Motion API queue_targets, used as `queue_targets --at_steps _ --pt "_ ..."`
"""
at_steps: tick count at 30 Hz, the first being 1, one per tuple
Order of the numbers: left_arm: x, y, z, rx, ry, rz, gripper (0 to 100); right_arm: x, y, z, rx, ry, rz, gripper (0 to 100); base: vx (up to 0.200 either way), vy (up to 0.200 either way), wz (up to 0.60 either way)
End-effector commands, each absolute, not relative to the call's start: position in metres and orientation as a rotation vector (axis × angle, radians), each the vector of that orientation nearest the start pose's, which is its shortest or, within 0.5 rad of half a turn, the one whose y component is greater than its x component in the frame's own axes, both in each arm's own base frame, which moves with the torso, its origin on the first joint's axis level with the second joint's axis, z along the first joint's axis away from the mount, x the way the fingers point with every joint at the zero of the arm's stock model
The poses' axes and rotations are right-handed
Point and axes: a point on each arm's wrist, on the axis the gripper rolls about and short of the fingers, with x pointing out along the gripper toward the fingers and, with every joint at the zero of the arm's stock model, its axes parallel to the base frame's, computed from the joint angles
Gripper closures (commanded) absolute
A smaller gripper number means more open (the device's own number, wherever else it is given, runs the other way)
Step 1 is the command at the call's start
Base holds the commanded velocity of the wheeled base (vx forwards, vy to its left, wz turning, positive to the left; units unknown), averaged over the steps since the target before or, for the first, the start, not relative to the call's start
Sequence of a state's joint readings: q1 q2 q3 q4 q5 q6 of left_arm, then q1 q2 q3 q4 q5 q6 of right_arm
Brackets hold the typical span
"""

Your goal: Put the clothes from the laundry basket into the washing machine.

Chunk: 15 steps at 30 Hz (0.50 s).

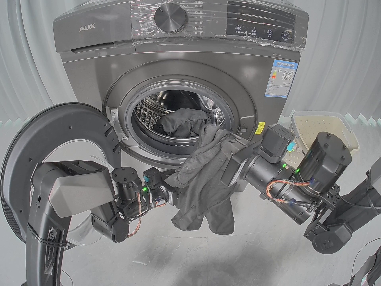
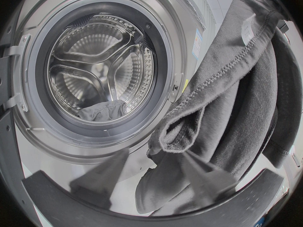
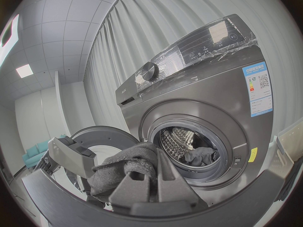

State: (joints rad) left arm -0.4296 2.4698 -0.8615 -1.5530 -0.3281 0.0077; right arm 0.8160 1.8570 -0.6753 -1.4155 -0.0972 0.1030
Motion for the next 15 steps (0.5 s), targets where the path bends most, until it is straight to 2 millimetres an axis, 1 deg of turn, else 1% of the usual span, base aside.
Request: queue_targets --at_steps 1,2,10,15 --pt "0.365 -0.176 0.004 0.01 0.05 -0.759 0 0.221 0.232 0.179 0.204 -0.178 0.729 100 0.0 0.0 0.0" --pt "0.365 -0.179 0.005 0.01 0.043 -0.765 0 0.221 0.233 0.178 0.202 -0.176 0.733 100 0.0 0.0 0.0" --pt "0.373 -0.186 0.009 0.01 -0.001 -0.772 0 0.219 0.235 0.177 0.202 -0.173 0.744 100 0.0 0.0 0.0" --pt "0.372 -0.192 0.008 0.01 -0.006 -0.79 0 0.218 0.237 0.176 0.202 -0.168 0.75 100 0.0 0.0 0.0"
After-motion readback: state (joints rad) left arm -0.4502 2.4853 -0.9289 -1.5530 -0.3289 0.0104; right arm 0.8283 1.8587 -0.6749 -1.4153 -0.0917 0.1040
